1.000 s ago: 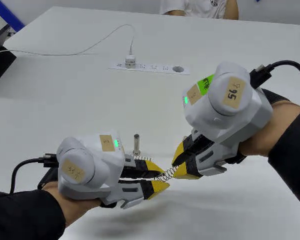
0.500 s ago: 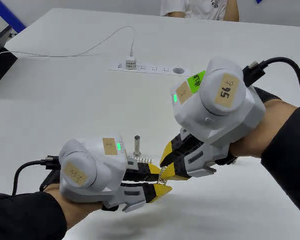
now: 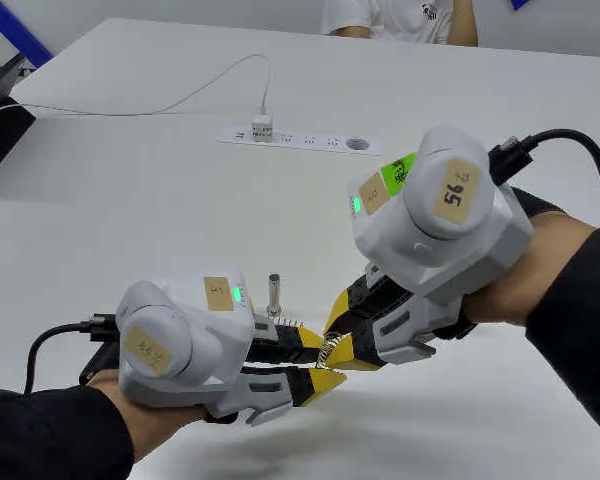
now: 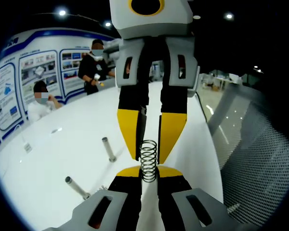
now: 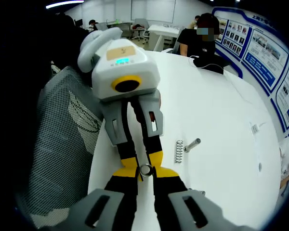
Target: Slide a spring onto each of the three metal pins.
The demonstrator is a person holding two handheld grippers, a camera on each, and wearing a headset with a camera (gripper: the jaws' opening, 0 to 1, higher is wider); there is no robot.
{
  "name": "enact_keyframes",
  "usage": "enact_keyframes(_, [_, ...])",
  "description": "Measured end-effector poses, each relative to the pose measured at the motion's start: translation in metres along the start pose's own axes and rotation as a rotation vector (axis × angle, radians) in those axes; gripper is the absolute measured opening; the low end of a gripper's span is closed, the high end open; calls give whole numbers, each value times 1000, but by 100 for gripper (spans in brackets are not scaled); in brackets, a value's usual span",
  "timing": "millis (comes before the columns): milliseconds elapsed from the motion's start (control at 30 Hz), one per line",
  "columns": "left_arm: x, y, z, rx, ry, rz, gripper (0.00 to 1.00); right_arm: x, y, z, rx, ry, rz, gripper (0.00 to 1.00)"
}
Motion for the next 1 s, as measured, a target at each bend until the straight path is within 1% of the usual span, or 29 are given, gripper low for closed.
enact_keyframes(167, [0, 0, 0, 1, 1, -1, 11, -1, -1, 0, -4, 0, 4, 12])
enact_keyframes(367, [0, 1, 0, 18, -9, -3, 12, 0, -2, 0, -11, 0, 2, 12])
enact_keyframes(467, [1, 2, 0, 29, -10, -8, 16, 2, -4, 1, -14, 5, 9, 12])
enact_keyframes(800, [8, 8, 7, 55, -7, -35, 21, 11, -13, 11, -36, 16, 34, 12])
enact_keyframes(867, [10, 9, 8, 68, -9, -43, 22, 13, -15, 13, -42, 18, 41, 12])
enact_keyframes(1000, [16, 11, 11, 84, -9, -59, 25, 19, -20, 20, -54, 28, 59, 12])
Point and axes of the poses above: the centre of the closed fingertips' face, and the gripper's own axes: x roughly backward along the fingers, y roughly to its left, z roughly out of its underside, the point moved 3 cm from there along x, roughly backward along the fingers, and after that the axes turned 2 degrees about -y, right-handed, at the moved point
